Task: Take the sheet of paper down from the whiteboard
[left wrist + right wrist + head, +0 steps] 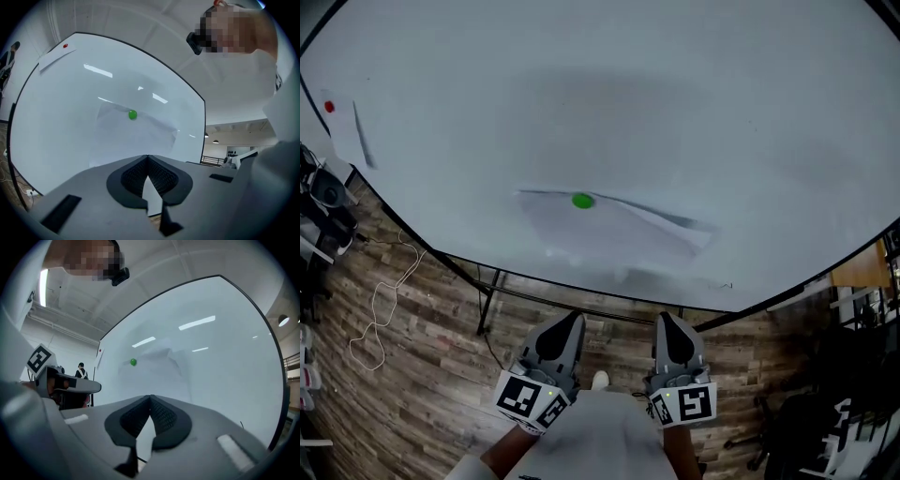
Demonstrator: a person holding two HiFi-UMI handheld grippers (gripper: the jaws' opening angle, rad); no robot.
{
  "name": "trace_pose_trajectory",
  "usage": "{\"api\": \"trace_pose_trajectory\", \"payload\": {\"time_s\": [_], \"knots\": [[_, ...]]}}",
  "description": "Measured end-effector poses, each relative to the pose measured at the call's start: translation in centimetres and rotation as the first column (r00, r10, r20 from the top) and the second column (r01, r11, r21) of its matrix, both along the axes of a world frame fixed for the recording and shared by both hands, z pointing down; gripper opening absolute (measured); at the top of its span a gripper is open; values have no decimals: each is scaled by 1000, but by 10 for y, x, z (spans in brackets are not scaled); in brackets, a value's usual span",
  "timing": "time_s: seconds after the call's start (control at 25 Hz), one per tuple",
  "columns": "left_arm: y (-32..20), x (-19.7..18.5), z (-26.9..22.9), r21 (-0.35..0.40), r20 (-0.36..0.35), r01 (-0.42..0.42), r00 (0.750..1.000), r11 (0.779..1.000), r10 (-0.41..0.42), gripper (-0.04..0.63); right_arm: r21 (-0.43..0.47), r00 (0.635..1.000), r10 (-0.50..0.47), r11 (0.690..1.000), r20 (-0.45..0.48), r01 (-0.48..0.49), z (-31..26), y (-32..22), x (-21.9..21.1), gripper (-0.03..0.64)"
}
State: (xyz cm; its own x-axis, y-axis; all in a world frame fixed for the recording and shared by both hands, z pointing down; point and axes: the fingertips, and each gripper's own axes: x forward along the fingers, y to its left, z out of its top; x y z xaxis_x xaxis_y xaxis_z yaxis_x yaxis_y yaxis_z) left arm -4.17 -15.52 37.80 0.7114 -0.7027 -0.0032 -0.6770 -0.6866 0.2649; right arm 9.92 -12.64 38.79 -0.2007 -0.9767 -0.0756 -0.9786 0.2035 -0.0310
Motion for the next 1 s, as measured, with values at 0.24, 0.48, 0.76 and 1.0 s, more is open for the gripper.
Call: {"api": "trace_pose_trajectory", "payload": {"time_s": [0.24,0.48,0.76,1.0], "knots": [[-14,13,-7,30,-4,-10,1000,999,10,6,-8,1000,-11,1000,-12,11,3,-13,11,11],[-21,28,-10,32,-14,1,1000,999,-1,6,31,997,2,1000,-82,0,-13,-23,32,11],[-20,37,-12,40,-2,18,1000,999,-18,6,66,991,22,998,-132,-14,-23,-42,52,144],[-21,36,-13,41,8,47,999,998,-47,6,43,990,-58,997,-129,64,-24,-63,54,149]]}}
